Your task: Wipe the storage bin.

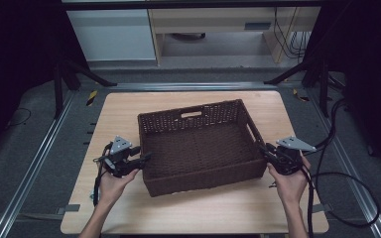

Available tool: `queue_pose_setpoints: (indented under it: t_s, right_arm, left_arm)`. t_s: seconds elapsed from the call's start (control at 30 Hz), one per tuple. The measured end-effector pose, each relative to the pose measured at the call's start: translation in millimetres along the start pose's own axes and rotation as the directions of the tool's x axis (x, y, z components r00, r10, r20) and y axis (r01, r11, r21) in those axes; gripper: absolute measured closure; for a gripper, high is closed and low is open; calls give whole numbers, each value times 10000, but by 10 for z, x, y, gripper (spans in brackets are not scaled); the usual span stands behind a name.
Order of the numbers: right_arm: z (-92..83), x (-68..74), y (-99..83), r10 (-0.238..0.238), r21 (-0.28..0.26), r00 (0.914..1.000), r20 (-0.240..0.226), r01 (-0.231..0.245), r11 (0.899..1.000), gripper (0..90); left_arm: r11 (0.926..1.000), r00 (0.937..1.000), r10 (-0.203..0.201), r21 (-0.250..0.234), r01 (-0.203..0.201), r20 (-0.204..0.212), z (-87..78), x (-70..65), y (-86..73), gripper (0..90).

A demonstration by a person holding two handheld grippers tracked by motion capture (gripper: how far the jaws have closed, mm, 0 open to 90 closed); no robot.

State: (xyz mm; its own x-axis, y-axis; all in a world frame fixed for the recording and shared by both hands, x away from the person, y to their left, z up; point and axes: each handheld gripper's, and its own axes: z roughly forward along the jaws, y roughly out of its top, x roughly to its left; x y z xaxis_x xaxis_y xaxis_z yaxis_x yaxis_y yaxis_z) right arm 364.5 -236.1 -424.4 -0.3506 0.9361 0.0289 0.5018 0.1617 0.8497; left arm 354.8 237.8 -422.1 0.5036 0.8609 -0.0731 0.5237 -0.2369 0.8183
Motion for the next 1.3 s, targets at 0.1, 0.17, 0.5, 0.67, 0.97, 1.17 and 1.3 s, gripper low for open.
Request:
queue_pose_setpoints:
  t_s: [0.1,0.17,0.5,0.67,0.97,1.17,1.3]
  right_arm:
    - [58,-4,12,-41,138,9998,173,38,9999,799]
    - [80,4,31,-242,208,9990,382,234,9995,807]
    - [89,-52,69,-228,-229,9989,402,237,9995,674]
    - [-19,-74,61,-198,-348,9995,254,207,9992,654]
    - [47,-107,75,-244,-219,9992,312,251,9994,820]
    - [110,-156,90,-76,-444,9991,407,94,9990,778]
    - [14,-145,111,71,-771,9991,408,-39,9970,644]
  left_arm:
    - [9998,9998,194,-78,-193,48,-33,5,10,468]
    - [9992,9999,139,-380,-137,49,-36,15,20,447]
    - [9997,9998,212,-141,-212,-16,9,20,27,449]
    - [9997,9999,92,-225,-91,78,-35,1,-6,473]
    - [9976,9998,76,-693,-65,165,-76,79,82,420]
    - [9993,9998,145,-347,-141,101,7,118,63,427]
    - [9993,9998,148,-337,-144,99,25,78,47,429]
